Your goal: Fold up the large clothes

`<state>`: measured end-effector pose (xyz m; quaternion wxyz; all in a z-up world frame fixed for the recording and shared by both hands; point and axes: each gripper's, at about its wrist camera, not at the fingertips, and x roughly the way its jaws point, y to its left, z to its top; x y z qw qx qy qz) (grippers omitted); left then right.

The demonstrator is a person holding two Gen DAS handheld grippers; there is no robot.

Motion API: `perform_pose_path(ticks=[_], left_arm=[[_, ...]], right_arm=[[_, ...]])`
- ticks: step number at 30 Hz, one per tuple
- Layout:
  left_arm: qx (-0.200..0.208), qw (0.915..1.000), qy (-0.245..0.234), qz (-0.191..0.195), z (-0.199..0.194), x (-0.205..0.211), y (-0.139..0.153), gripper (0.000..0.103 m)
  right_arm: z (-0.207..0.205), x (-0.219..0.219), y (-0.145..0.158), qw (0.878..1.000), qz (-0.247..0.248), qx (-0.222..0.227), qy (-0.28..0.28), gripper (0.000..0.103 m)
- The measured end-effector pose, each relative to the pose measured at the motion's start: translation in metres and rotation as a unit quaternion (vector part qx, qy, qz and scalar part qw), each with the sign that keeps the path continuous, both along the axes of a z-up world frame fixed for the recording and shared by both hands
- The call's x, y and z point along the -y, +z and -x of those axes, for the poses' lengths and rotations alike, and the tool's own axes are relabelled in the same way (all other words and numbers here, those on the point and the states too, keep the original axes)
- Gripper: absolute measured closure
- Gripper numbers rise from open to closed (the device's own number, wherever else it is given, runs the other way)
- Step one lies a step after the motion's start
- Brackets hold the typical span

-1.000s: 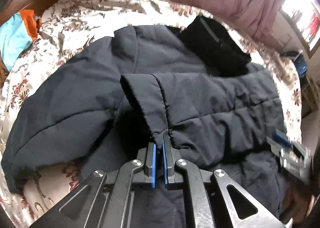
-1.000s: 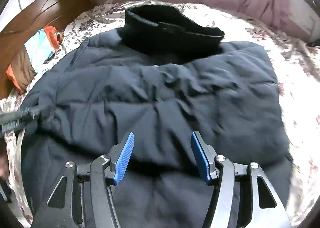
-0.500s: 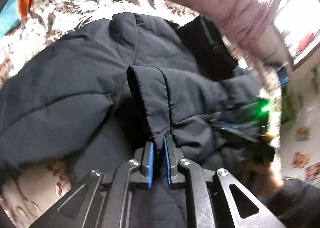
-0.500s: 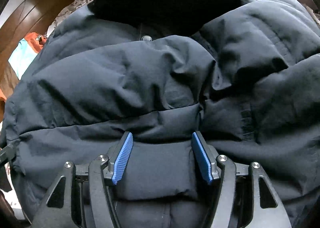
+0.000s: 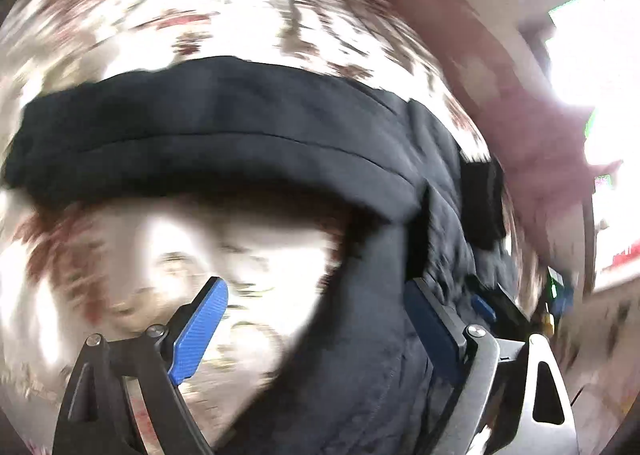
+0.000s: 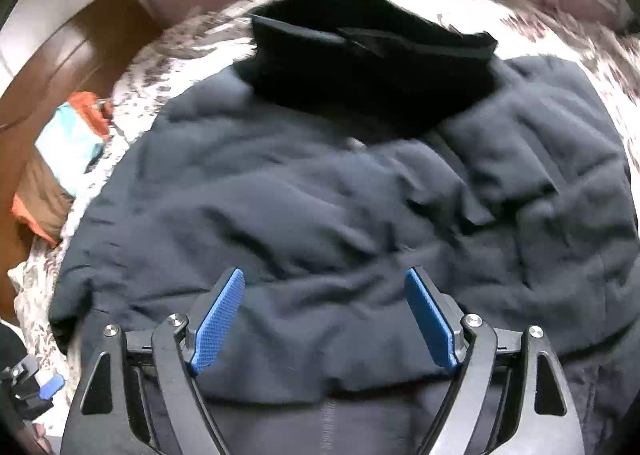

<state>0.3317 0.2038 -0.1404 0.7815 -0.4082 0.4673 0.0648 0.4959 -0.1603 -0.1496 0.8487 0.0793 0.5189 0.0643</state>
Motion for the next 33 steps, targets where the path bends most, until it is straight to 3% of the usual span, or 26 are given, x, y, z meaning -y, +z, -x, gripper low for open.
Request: perform_pose_path(ticks=[4, 7, 13, 16, 20, 22, 25, 31, 33], left_arm=[[-0.015, 0.9952, 0.089, 0.038, 0.022, -0.047, -0.015, 0.013], [-0.014, 0.9862, 0.148, 0.072, 0.034, -0.078, -0.030, 0.013], [-0.013, 0.9503, 0.274, 0.147, 0.049, -0.126, -0.063, 0.013], [-0.026, 0.9387, 0.302, 0.165, 0.045, -0.139, -0.078, 0.013], [-0.033, 0.9273, 0.308, 0.210, 0.037, -0.145, -0.101, 0.013], [-0.021, 0.9182, 0.316, 0.238, 0.034, -0.145, -0.109, 0.013], [-0.008, 0.9107, 0.342, 0.232, 0.033, -0.144, -0.110, 0.015], [-0.022, 0.9022, 0.375, 0.213, 0.036, -0.147, -0.103, 0.043], [-0.021, 0.9038, 0.377, 0.202, 0.038, -0.149, -0.100, 0.055]], right_arm=[[-0.009, -0.046, 0.018, 0.998, 0.007, 0.031, 0.045, 0.025], [-0.005, -0.072, 0.024, 0.996, 0.018, 0.044, 0.076, 0.025], [-0.005, -0.107, 0.020, 0.993, 0.043, 0.044, 0.105, 0.025], [-0.003, -0.111, 0.013, 0.992, 0.055, 0.034, 0.108, 0.023], [-0.006, -0.117, 0.001, 0.990, 0.082, 0.032, 0.106, 0.009], [-0.006, -0.111, -0.001, 0.993, 0.066, 0.031, 0.094, 0.006], [-0.006, -0.101, -0.004, 0.996, 0.037, 0.027, 0.073, 0.005], [0.016, -0.086, 0.005, 0.997, 0.034, 0.041, 0.055, 0.005], [0.025, -0.078, 0.008, 0.997, 0.037, 0.040, 0.051, 0.005]])
